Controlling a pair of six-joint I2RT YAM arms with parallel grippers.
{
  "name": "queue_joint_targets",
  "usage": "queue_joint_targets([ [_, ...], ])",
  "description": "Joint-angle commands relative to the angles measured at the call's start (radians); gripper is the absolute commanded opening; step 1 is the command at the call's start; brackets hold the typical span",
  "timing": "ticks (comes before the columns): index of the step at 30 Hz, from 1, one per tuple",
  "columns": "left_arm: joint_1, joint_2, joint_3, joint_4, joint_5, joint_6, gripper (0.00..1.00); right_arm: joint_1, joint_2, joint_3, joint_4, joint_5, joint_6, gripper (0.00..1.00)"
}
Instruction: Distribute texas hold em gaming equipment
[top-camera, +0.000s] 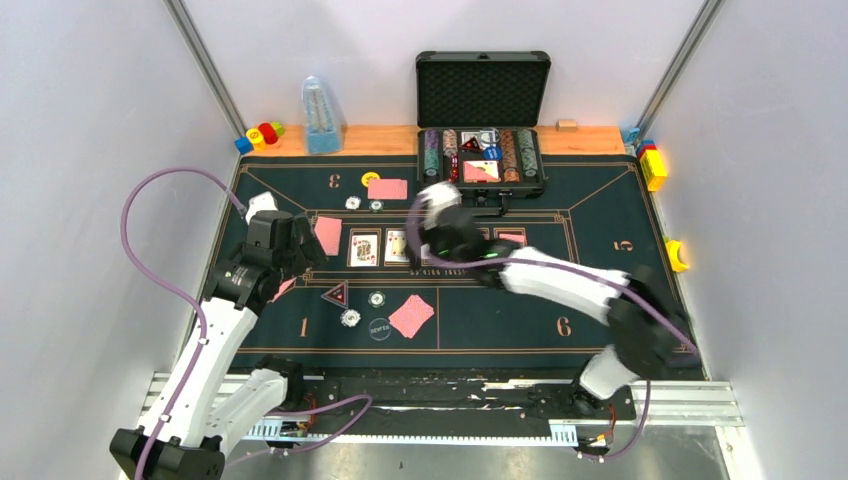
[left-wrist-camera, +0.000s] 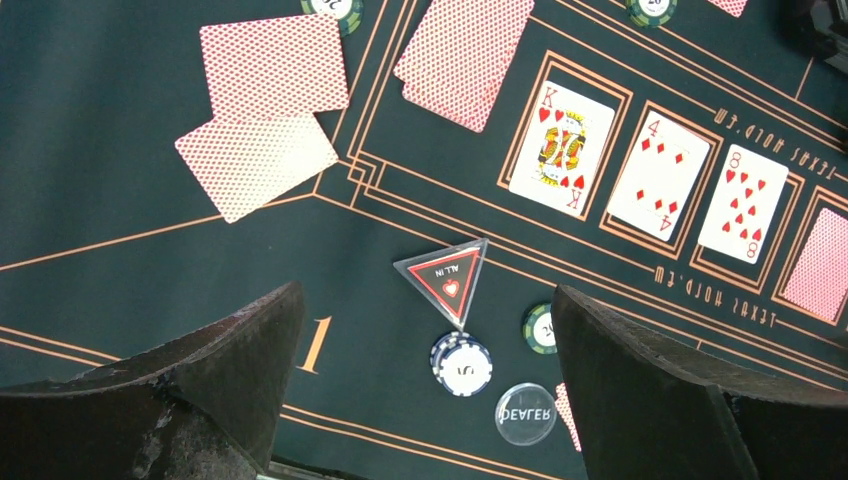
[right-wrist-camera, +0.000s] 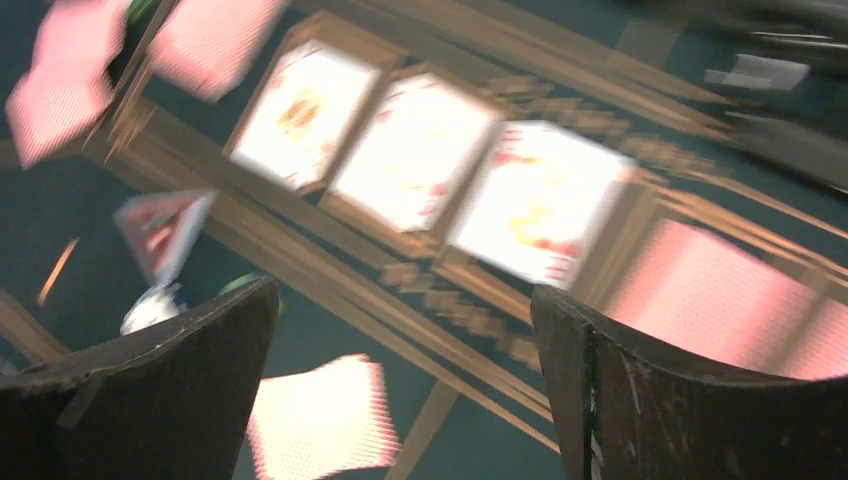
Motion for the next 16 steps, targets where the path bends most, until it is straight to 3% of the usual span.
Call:
queue_joint_targets([
  [1, -0.002, -0.013, 0.033, 0.033, -0.008, -0.020, 1.00, -0.344, -0.390, -0.271, 0.002, 0.208, 0.230, 1.00],
  [3, -0.002, -0.014, 0.032, 0.036, -0.008, -0.020, 1.00, -0.542, -0.553, -0.371, -0.066, 0.214, 0.310, 1.00],
  [5, -0.002, -0.013, 0.031, 0.035, -0.013, -0.021, 1.00, -0.602, -0.697, -0.445, -0.116, 0.320, 0.319, 1.00],
  [9, -0.002, -0.010, 0.026, 0.047, -0.029, -0.026, 1.00, -0.608, -0.923, -0.548, -0.128, 0.470, 0.278, 1.00],
  [16, -0.002, 0.008, 0.037, 0.052, -0.038, -0.021, 1.00, -0.608, -1.055, -0.564, -0.132, 0.443, 0.248, 1.00],
])
